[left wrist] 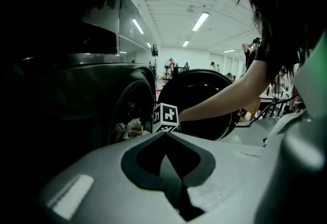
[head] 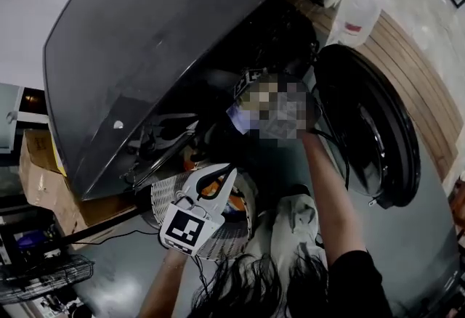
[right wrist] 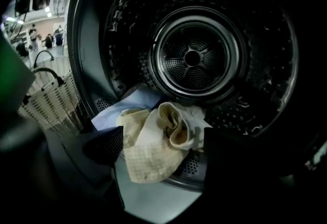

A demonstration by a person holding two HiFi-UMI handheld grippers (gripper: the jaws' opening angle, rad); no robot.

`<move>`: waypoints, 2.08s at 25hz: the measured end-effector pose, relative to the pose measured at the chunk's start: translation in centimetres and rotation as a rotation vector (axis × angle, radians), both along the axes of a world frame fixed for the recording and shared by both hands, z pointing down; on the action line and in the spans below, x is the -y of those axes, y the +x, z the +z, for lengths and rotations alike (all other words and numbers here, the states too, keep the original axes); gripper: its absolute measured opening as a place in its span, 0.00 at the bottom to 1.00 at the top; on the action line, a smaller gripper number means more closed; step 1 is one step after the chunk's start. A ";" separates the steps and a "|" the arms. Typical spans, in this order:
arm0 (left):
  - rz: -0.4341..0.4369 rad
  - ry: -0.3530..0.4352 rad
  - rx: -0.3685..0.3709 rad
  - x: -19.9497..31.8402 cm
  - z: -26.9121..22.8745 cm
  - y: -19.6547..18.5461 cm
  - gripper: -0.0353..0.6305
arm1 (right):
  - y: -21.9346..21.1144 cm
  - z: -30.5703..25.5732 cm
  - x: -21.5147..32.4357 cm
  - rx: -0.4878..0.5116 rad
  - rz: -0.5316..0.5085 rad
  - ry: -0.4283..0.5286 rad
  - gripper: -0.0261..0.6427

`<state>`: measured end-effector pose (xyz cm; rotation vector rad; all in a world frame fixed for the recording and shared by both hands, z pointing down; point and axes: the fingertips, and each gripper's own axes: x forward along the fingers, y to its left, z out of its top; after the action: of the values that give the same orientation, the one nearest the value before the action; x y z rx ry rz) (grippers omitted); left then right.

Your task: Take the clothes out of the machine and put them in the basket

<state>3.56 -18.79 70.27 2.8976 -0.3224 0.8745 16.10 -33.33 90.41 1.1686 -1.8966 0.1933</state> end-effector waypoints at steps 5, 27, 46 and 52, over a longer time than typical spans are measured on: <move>-0.060 0.011 0.018 1.3 0.6 -1.4 0.05 | -1.0 3.1 1.1 -0.111 -0.111 -0.075 0.76; -0.078 -0.054 0.045 -1.2 -4.4 -0.5 0.05 | -0.8 -6.8 -8.2 0.340 0.297 -0.022 0.08; -0.060 0.009 0.021 -0.8 -13.7 -0.8 0.06 | -1.8 -28.3 -13.5 0.611 0.353 0.115 0.08; -0.076 0.015 0.001 -0.9 -16.1 -1.0 0.06 | -1.6 -35.5 -15.2 0.699 0.375 0.172 0.08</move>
<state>2.56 -17.86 54.12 2.8771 -0.4382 0.8645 14.47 -18.12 54.96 1.7287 -2.2920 0.7354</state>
